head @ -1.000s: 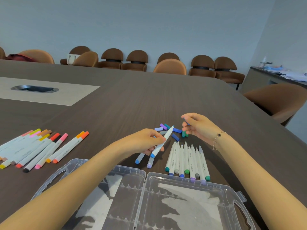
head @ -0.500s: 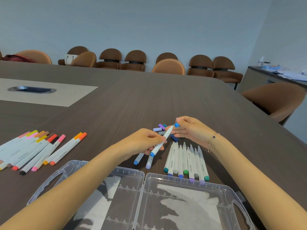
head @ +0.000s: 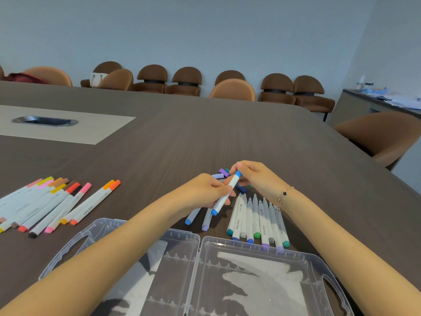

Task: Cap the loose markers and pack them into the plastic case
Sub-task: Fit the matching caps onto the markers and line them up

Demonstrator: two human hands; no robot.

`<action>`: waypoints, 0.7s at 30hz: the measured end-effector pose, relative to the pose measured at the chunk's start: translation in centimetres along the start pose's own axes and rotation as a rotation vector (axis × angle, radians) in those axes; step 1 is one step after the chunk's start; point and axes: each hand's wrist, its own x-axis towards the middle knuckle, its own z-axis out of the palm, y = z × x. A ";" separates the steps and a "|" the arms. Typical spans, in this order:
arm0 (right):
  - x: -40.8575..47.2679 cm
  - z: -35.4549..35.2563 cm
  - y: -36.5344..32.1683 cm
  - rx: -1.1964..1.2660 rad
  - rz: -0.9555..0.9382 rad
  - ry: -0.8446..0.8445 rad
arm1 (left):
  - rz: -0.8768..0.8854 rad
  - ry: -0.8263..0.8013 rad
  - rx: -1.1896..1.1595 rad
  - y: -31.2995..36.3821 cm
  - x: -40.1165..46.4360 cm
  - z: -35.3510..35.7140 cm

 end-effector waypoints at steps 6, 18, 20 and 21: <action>0.3 0.1 0.1 -0.108 0.007 -0.007 | -0.020 -0.008 0.043 -0.3 0.6 0.4; 2.0 -3.8 4.7 -0.585 0.046 0.293 | -0.088 0.099 0.619 -1.0 0.3 1.6; 2.2 -3.8 5.2 -0.628 0.043 0.246 | -0.040 0.128 0.662 -0.8 0.3 1.9; 2.3 -3.8 5.4 -0.634 0.035 0.209 | -0.025 0.130 0.666 -0.8 0.4 2.0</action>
